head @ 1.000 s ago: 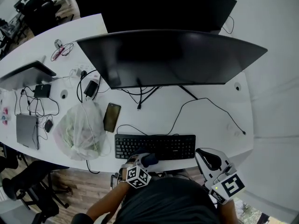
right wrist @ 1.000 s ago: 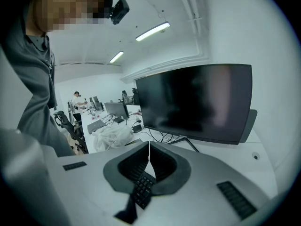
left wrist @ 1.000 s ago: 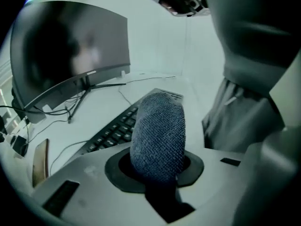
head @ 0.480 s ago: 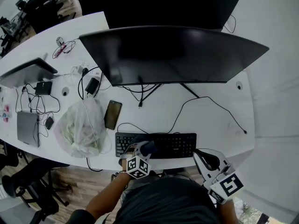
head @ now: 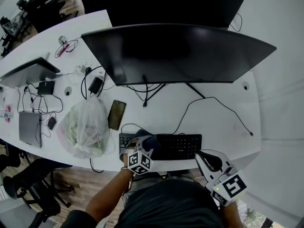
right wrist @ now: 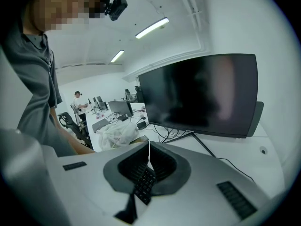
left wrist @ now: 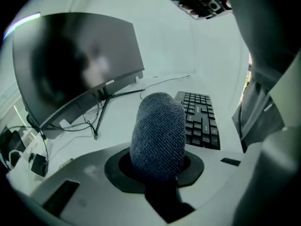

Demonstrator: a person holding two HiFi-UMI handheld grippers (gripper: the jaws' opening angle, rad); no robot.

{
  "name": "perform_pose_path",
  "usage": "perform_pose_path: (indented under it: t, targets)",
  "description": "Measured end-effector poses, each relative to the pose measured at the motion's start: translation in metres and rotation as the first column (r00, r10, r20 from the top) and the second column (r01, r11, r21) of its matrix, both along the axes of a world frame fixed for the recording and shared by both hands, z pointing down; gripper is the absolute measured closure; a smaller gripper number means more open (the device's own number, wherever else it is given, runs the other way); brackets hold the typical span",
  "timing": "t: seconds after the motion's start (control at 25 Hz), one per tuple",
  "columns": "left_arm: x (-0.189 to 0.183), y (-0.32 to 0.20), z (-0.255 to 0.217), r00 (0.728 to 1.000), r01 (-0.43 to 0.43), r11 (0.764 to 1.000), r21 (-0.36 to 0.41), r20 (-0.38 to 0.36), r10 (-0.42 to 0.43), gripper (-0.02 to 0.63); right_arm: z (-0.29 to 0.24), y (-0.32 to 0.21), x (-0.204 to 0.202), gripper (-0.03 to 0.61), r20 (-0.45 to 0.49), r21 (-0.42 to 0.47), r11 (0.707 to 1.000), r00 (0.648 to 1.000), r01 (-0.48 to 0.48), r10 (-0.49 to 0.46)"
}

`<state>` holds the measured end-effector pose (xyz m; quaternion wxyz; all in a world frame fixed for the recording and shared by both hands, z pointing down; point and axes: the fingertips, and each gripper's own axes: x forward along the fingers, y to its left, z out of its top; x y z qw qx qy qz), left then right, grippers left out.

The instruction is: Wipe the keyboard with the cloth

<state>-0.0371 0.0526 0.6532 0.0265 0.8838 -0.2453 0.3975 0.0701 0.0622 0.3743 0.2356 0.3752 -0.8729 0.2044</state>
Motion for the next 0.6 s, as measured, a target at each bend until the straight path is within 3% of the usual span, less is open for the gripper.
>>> perform_pose_path:
  t: [0.12,0.32,0.4,0.52,0.6]
  targets:
    - [0.007,0.025,0.009,0.999,0.025,0.999,-0.048,-0.029,-0.026,0.531,0.003,0.000,0.002,0.568,-0.003,-0.010,1.000,1.000,-0.002,0.002]
    - [0.022,0.084,0.009,0.995,-0.090,0.989,-0.120,-0.047,0.084,0.531,0.005,-0.004,0.011,0.568,-0.012,-0.024,0.999,1.000,-0.025,0.025]
    - [0.020,0.073,0.007,0.995,-0.089,0.990,-0.105,-0.049,0.084,0.531,0.006,-0.005,0.008,0.568,-0.009,-0.030,0.999,1.000,-0.019,0.019]
    - [0.010,0.022,-0.002,0.998,-0.018,0.999,-0.050,-0.057,0.015,0.531,0.007,-0.007,0.001,0.568,-0.009,-0.031,1.000,1.000,0.005,-0.005]
    - [0.005,0.000,-0.003,0.998,0.021,0.998,-0.056,-0.056,-0.024,0.531,0.010,-0.007,-0.002,0.568,-0.009,-0.036,0.999,1.000,0.014,-0.014]
